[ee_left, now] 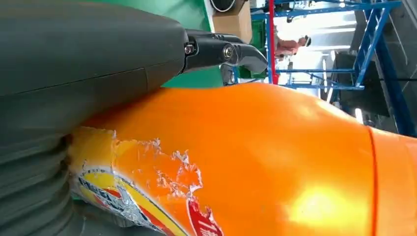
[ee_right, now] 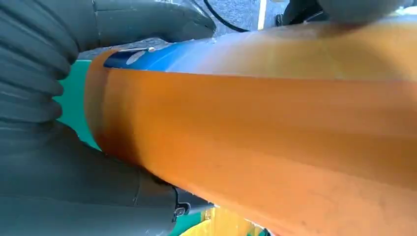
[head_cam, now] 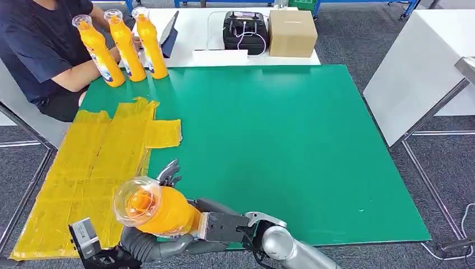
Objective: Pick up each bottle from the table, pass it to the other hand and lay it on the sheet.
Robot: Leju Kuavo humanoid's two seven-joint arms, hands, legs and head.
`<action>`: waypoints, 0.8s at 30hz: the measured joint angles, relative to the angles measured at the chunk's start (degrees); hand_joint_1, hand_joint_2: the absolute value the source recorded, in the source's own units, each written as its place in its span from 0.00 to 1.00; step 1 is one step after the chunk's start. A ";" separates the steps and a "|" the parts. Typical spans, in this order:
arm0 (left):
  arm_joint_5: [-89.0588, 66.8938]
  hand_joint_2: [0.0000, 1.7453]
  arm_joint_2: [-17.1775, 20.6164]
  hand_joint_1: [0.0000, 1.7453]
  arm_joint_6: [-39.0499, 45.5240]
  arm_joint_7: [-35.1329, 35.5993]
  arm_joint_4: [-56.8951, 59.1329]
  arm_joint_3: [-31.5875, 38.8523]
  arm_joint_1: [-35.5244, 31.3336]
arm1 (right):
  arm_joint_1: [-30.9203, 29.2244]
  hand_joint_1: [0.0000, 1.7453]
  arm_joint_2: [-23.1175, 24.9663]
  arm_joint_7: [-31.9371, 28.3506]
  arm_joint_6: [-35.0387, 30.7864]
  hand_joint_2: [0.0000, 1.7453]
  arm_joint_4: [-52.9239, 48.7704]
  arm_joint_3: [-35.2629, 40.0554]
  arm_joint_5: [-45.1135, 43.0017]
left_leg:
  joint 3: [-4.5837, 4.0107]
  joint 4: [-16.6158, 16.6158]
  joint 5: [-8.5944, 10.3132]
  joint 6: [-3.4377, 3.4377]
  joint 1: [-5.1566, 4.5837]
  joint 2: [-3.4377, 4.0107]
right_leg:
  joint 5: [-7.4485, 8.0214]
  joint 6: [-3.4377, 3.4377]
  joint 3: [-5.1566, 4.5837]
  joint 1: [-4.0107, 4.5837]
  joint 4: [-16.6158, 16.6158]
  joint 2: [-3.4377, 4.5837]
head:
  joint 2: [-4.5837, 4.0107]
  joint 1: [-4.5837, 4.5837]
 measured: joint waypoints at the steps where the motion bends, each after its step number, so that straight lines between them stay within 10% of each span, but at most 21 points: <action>1: -0.07 1.00 0.09 0.00 0.00 0.00 0.00 -0.02 0.00 | 0.00 1.00 -0.02 0.00 0.00 1.00 0.00 0.09 0.00 | 0.00 0.00 0.00 0.00 0.00 0.00 | 0.00 0.00 0.00 0.00 0.00 0.00 | 0.00 0.02; 8: -0.98 1.00 0.37 0.00 0.00 0.00 0.02 -0.31 -0.08 | -0.28 1.00 -0.20 0.00 0.00 1.00 0.04 0.44 -0.39 | 0.00 0.00 0.00 0.00 0.00 0.00 | 0.00 0.00 -0.01 -0.01 0.00 0.00 | 0.00 0.00; 9: -2.16 1.00 0.57 1.00 0.00 0.00 0.13 -0.53 -0.31 | -0.31 1.00 -0.35 0.00 0.00 1.00 0.07 0.57 -0.68 | -0.01 0.00 0.00 0.00 0.00 -0.01 | 0.00 0.00 0.00 -0.01 0.00 0.00 | 0.00 0.02; 24: -6.58 1.00 2.21 1.00 -1.05 -1.55 1.88 -2.65 -2.50 | -0.70 1.00 -2.32 -0.26 -0.83 1.00 0.07 2.40 -2.40 | -0.01 0.00 0.00 0.00 -0.01 0.00 | 0.00 0.00 -0.01 -0.01 0.00 0.00 | 0.00 0.00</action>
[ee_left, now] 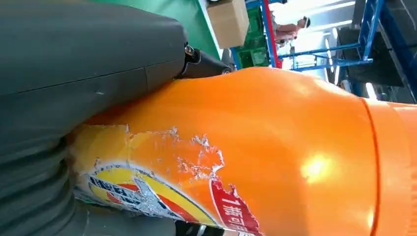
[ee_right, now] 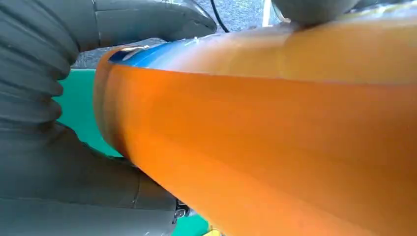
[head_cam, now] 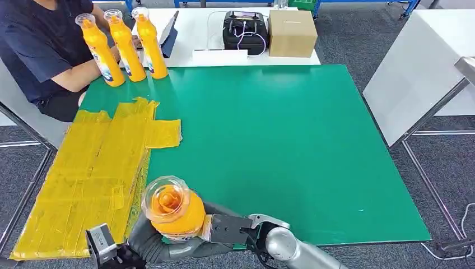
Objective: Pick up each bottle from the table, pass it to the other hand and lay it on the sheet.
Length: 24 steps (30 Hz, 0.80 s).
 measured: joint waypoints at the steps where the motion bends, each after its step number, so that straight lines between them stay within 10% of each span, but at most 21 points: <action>1: 0.02 1.00 0.02 1.00 -0.06 -0.07 0.00 -0.02 -0.03 | -0.02 1.00 -0.11 -0.02 -0.07 1.00 0.00 0.09 0.00 | 0.00 0.00 0.00 0.00 0.00 0.00 | 0.00 0.00 0.00 0.00 0.00 0.00 | 0.00 0.02; 8: 0.09 1.00 0.24 1.00 -0.13 -0.33 0.00 -0.07 -0.02 | 0.08 1.00 -0.35 -0.24 -1.47 1.00 0.00 0.57 0.64 | 0.00 0.00 0.00 0.00 0.00 0.00 | 0.00 0.00 0.00 0.00 0.00 0.00 | 0.00 0.02; 9: 0.07 1.00 0.28 1.00 -0.09 -0.33 0.00 -0.07 -0.02 | 0.16 0.11 -0.39 -0.26 -1.97 1.00 -0.04 0.59 1.27 | 0.00 0.00 0.00 0.00 0.00 0.00 | 0.00 0.00 0.00 0.00 0.00 0.00 | 0.00 0.02; 10: 0.00 1.00 0.31 1.00 -0.07 -0.33 0.00 -0.07 -0.01 | 0.20 0.00 -0.44 -0.35 -2.25 1.00 -0.07 0.59 1.72 | 0.00 0.00 0.00 0.00 0.00 0.00 | 0.00 0.00 0.00 0.00 0.00 0.00 | 0.00 0.02; 11: 0.00 1.00 0.33 1.00 -0.02 -0.33 0.00 -0.07 -0.01 | 0.21 0.00 -0.46 -0.37 -2.49 0.00 -0.09 0.59 2.14 | 0.00 0.00 0.00 0.00 0.00 0.00 | 0.00 0.00 0.00 -0.01 0.00 0.00 | 0.00 0.00; 24: -63.88 1.00 -1.75 1.00 21.23 9.01 2.26 11.68 -3.06 | 15.12 0.00 -7.26 -3.52 -9.64 0.00 -20.23 -16.53 17.49 | -0.13 0.01 0.00 0.01 -0.07 -0.04 | 0.02 0.01 -0.15 -0.10 -0.01 -0.02 | 0.00 0.07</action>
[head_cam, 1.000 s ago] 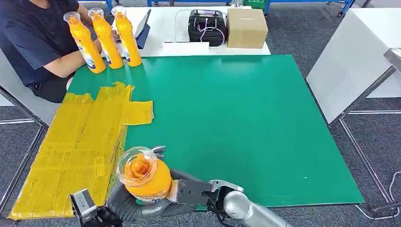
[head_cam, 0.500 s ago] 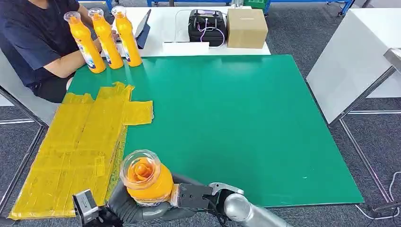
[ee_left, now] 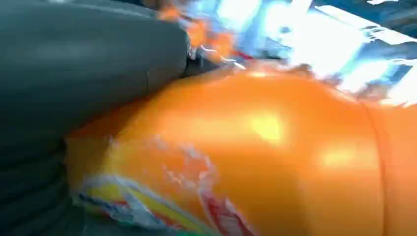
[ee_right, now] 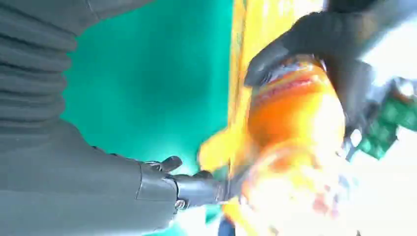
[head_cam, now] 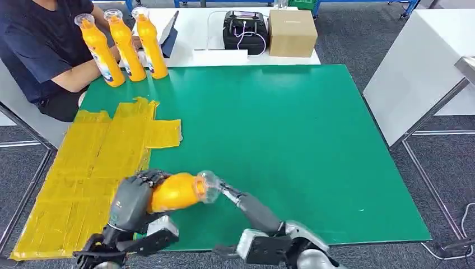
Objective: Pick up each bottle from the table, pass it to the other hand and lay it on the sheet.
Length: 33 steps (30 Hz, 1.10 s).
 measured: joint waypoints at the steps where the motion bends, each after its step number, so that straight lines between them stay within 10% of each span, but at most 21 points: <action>1: -4.02 1.00 0.00 1.00 0.39 0.92 1.60 1.62 -0.90 | 0.87 0.00 -0.68 -0.66 0.33 0.00 -1.86 -1.57 0.00 | 0.03 0.00 0.00 0.00 0.00 0.02 | 0.00 0.00 0.01 0.00 0.01 0.01 | 0.00 -0.04; 15: -23.33 1.00 0.72 0.97 0.87 8.43 25.03 10.97 -9.78 | 2.88 0.00 -4.92 -3.82 1.83 0.00 -11.64 -8.71 0.83 | -0.01 0.00 0.05 0.02 0.00 0.09 | 0.04 0.02 -0.03 -0.02 0.03 0.03 | 0.00 -0.07; 16: -23.55 1.00 0.72 0.00 0.72 8.43 26.16 11.19 -10.21 | 2.78 0.00 -4.98 -3.82 1.83 0.00 -11.71 -8.67 0.96 | -0.01 0.00 0.06 0.03 0.00 0.09 | 0.04 0.02 -0.03 -0.02 0.03 0.03 | 0.00 -0.04; 33: -21.47 1.00 0.70 0.00 -1.69 7.49 32.78 12.63 -13.92 | 1.64 0.00 -5.75 -3.58 1.68 0.00 -11.69 -7.93 0.70 | 0.31 -0.02 0.15 0.03 -0.06 0.00 | 0.05 0.02 0.32 -0.05 0.08 -0.07 | 0.00 -0.07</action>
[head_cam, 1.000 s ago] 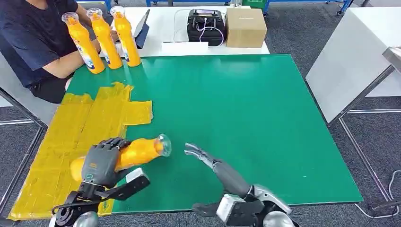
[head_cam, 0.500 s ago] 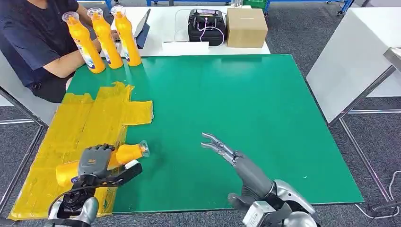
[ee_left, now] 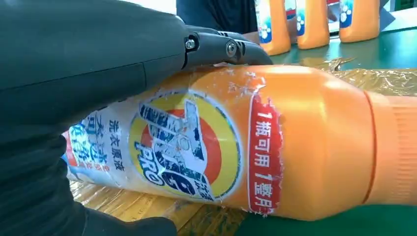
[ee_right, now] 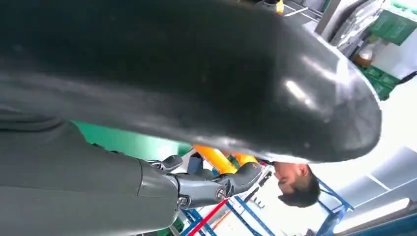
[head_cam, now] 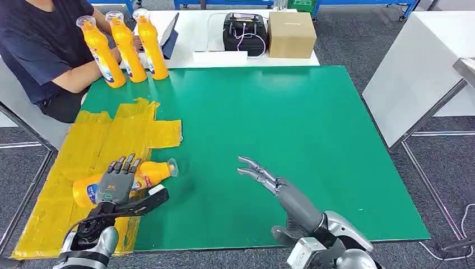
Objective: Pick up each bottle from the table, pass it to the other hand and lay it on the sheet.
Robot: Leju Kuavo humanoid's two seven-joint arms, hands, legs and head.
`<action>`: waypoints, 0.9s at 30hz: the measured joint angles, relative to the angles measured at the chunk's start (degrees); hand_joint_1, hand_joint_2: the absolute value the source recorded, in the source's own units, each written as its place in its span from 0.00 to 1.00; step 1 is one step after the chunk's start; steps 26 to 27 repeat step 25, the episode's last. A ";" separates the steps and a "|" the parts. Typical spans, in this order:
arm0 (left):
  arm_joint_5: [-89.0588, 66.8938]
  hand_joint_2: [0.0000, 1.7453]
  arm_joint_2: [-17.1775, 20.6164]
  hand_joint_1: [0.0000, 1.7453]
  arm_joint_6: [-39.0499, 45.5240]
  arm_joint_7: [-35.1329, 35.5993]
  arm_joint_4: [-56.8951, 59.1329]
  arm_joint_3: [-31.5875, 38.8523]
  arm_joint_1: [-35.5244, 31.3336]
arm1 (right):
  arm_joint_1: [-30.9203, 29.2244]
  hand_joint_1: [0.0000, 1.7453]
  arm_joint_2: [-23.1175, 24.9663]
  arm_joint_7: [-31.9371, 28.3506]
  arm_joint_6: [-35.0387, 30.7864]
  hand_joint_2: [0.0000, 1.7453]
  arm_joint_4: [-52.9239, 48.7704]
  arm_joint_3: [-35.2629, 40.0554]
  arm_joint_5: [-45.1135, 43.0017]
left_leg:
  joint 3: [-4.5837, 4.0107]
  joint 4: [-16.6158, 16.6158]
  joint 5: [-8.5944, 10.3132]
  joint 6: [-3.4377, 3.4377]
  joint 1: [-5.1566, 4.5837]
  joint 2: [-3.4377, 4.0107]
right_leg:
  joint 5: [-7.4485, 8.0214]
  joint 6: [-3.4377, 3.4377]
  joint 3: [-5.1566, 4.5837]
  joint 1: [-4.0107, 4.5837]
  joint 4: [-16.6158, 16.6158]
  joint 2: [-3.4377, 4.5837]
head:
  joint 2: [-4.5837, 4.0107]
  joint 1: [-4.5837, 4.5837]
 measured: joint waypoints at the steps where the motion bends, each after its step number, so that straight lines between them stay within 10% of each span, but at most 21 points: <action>1: 0.00 1.00 0.00 0.00 0.04 0.00 -0.24 0.00 0.11 | 0.02 0.00 0.00 0.00 0.00 0.00 0.00 0.00 0.00 | 0.00 0.00 0.00 0.00 0.00 0.00 | 0.00 0.00 0.00 0.00 0.00 0.00 | 0.00 0.00; 3: -0.09 1.00 0.02 0.00 0.74 -0.02 -1.37 -0.02 0.63 | 0.13 0.00 -0.02 0.00 -0.06 0.00 0.00 0.00 0.11 | -0.02 0.00 0.00 0.00 0.00 0.00 | 0.00 0.00 -0.03 0.00 0.01 0.00 | 0.00 0.00; 4: 0.07 0.00 0.05 0.00 1.36 -0.18 -2.08 -0.02 1.23 | 0.32 0.00 0.00 0.00 -0.29 0.00 0.00 0.00 0.42 | -0.03 0.00 0.00 0.00 0.00 0.03 | 0.00 0.00 -0.06 -0.01 0.01 0.00 | 0.00 0.00; 9: 10.27 0.00 -1.43 0.00 7.65 -5.86 -14.77 0.06 7.87 | 5.26 0.00 0.22 -0.28 -4.58 0.00 -0.78 -0.96 6.26 | -0.40 0.03 -0.01 0.01 0.00 -0.02 | -0.02 0.02 -0.43 -0.01 0.00 0.00 | 0.00 0.00; 16: 62.52 0.00 -9.83 0.00 -4.96 -22.17 -40.72 -1.21 21.01 | 15.98 0.00 7.57 0.83 -19.48 0.00 -3.61 -1.91 18.97 | -0.62 0.02 -0.25 -0.01 -0.07 0.18 | -0.06 0.02 -0.75 -0.04 -0.04 0.19 | 0.00 0.00; 27: 63.85 0.00 -10.56 0.00 -4.98 -22.38 -49.55 -9.31 25.67 | 17.65 0.00 11.34 0.44 -20.55 0.00 -3.50 -1.66 16.72 | -0.43 -0.01 -0.21 0.00 -0.04 0.06 | -0.16 0.11 -0.74 -0.03 -0.03 0.15 | 0.00 0.00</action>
